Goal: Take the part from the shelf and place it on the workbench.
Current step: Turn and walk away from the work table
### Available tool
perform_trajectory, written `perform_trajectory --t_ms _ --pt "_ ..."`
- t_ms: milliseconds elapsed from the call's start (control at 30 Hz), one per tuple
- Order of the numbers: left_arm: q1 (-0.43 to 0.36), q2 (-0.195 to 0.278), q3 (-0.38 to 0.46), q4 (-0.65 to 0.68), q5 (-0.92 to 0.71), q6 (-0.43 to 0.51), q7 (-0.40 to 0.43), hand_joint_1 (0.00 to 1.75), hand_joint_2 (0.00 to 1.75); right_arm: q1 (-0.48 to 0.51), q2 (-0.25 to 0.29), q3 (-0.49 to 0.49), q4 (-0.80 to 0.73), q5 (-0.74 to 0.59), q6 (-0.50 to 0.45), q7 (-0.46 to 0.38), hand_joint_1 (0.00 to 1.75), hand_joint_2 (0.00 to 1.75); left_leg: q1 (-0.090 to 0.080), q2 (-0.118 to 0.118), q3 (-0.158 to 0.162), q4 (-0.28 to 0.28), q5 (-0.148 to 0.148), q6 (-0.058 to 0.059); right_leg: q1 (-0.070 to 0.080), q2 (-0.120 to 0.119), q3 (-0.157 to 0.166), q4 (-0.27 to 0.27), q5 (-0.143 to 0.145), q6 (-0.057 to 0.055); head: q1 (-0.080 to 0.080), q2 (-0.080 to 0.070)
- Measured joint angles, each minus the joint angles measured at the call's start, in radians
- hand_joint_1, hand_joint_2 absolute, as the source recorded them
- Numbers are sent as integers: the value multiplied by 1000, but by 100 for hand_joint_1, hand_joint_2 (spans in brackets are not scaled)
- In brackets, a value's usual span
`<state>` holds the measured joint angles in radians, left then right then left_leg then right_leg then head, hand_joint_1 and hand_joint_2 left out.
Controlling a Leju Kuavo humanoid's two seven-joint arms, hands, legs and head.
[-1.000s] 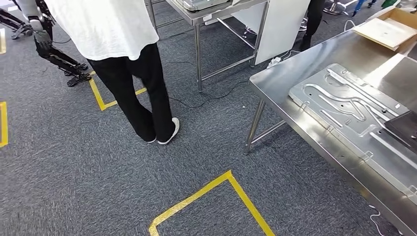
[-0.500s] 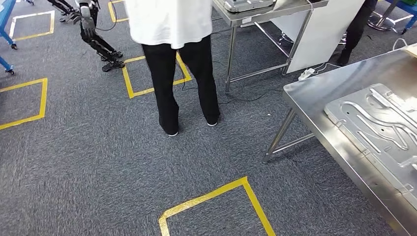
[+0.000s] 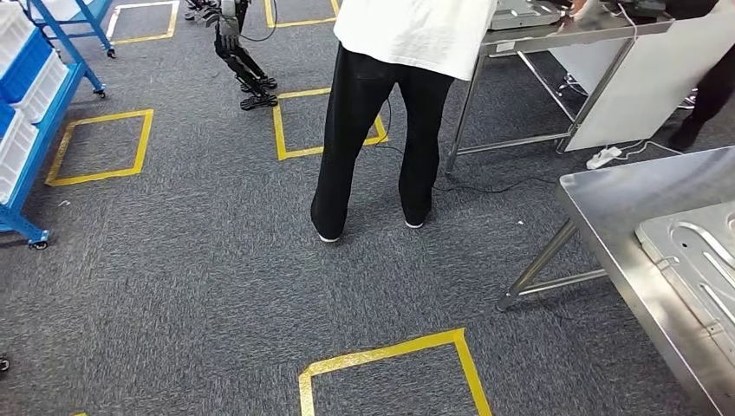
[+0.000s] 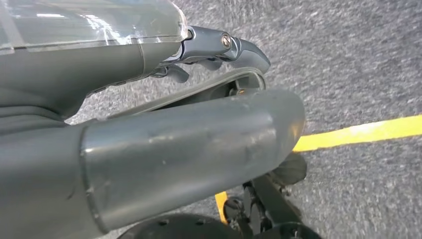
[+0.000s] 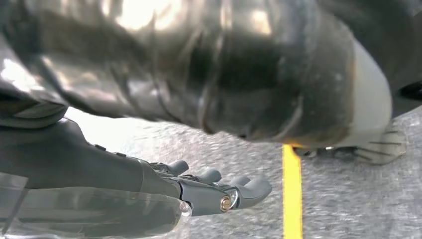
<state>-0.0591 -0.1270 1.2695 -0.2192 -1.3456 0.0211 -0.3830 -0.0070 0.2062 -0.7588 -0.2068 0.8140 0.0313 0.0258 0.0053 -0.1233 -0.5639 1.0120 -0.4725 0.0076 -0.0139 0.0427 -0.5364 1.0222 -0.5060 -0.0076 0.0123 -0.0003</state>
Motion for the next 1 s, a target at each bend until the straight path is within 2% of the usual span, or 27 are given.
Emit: perform_trajectory --t_ms 33,67,100,133,167,200,233,267,300,333,367,400,433,500,533,567,633,667,700,733,767,800,867,900,933,1000 --pt "1 0 0 0 0 0 0 0 0 0 0 0 0 2 0 0 0 0 0 16 -7 14 -10 -5 -1 -12 3 -5 2 -8 0 0" --pt "0 0 0 0 0 0 0 0 0 1 1 0 0 4 0 0 0 0 0 42 -23 49 -33 -9 -2 -26 5 -10 5 -15 0 0" --pt "-1 0 0 0 0 0 1 0 0 3 1 0 0 6 0 0 0 0 1 73 -48 104 -65 -12 -1 -41 6 -13 5 -20 0 0" --pt "-2 -1 0 0 0 0 1 0 0 5 1 0 0 7 0 0 0 0 2 95 -82 172 -100 -16 1 -55 6 -13 4 -24 0 0" --pt "-3 -1 0 0 0 0 1 0 0 7 1 0 1 8 0 0 0 0 4 107 -113 237 -128 -20 4 -71 5 -13 2 -25 0 0" --pt "-3 -1 0 0 0 0 1 0 0 7 1 0 1 9 0 0 0 0 6 112 -131 276 -139 -23 6 -85 6 -13 0 -26 0 0" --pt "-2 -1 0 0 0 0 1 0 0 7 1 0 1 9 0 1 0 0 7 116 -130 278 -129 -24 7 -100 7 -13 -2 -25 0 0" --pt "0 -1 0 0 0 0 2 0 0 7 1 0 1 10 0 1 0 0 8 122 -107 237 -102 -24 7 -114 10 -13 -4 -24 0 0" --pt "1 -1 0 0 0 1 2 0 0 6 1 0 1 10 0 2 0 0 7 137 -68 165 -66 -21 8 -127 15 -13 -7 -21 0 0" --pt "1 -1 0 0 0 1 2 0 0 6 1 0 1 11 0 2 0 0 4 162 -28 92 -38 -15 10 -139 19 -12 -11 -17 0 0" --pt "-1 -1 0 0 0 1 2 0 0 6 1 0 1 11 0 3 0 0 0 183 2 35 -20 -10 11 -149 24 -12 -14 -12 0 0" --pt "-1 -1 0 0 0 1 2 0 0 5 1 0 1 11 0 3 0 0 -4 197 17 4 -13 -4 13 -158 28 -12 -17 -6 0 0" --pt "-2 -1 0 0 0 1 2 0 0 4 2 0 1 12 -1 4 0 0 -7 199 19 -4 -15 1 13 -167 31 -13 -19 -1 0 0" --pt "0 0 0 0 -1 1 2 0 0 -1 3 0 1 14 -1 4 0 0 -7 175 20 -12 -10 10 11 -178 39 -14 -25 10 0 0" --pt "1 0 0 0 -1 1 2 0 0 -2 3 -1 1 15 -1 5 0 0 -4 163 24 -18 -7 17 9 -161 39 -5 -34 16 0 0" --pt "1 0 0 0 -1 1 2 0 0 -3 4 -1 1 16 -1 5 0 0 -2 152 28 -24 -2 23 7 -132 30 21 -54 20 1 0" --pt "-1 -1 0 0 -1 1 2 0 0 0 4 -1 1 18 -1 5 0 0 -1 130 30 -27 2 31 3 -67 -24 133 -116 24 1 0" --pt "-2 0 0 0 -1 1 2 0 0 0 4 -1 1 19 -1 5 0 0 -2 117 29 -26 2 33 2 -53 -60 200 -144 24 1 0" --pt "-3 0 0 0 -1 1 2 0 0 1 3 -1 1 20 -1 6 0 0 -3 103 28 -25 2 34 2 -48 -88 250 -155 24 1 0" --pt "-3 1 0 0 -1 1 2 0 0 1 3 -1 1 20 -1 6 0 0 -4 87 29 -23 0 34 1 -46 -102 265 -145 24 1 0" --pt "-3 1 0 0 -1 1 2 0 0 2 3 -1 1 21 -1 6 0 0 -4 70 30 -20 -1 33 0 -43 -97 243 -115 24 1 0" --pt "-2 1 0 0 -2 1 2 0 0 2 3 -2 1 21 -1 6 0 0 -3 54 32 -17 -4 31 -2 -34 -76 186 -72 23 1 0" --pt "-3 2 0 0 -2 1 2 0 0 4 3 -2 1 22 0 6 0 0 -3 26 29 -6 -11 22 -6 13 -29 66 -14 22 1 0" --pt "-3 2 0 0 -2 1 2 0 0 4 3 -2 1 23 0 6 0 0 -2 15 25 -2 -13 16 -7 33 -15 31 -4 21 1 0" --pt "-3 2 0 0 -3 1 2 0 0 4 4 -3 2 23 0 6 0 0 -1 3 20 0 -14 9 -6 44 -11 18 -7 19 1 0" --pt "-1 2 0 0 -3 1 2 0 0 1 4 -3 2 23 1 6 0 0 3 -14 14 3 -14 -4 -4 25 -8 11 -5 9 1 0"
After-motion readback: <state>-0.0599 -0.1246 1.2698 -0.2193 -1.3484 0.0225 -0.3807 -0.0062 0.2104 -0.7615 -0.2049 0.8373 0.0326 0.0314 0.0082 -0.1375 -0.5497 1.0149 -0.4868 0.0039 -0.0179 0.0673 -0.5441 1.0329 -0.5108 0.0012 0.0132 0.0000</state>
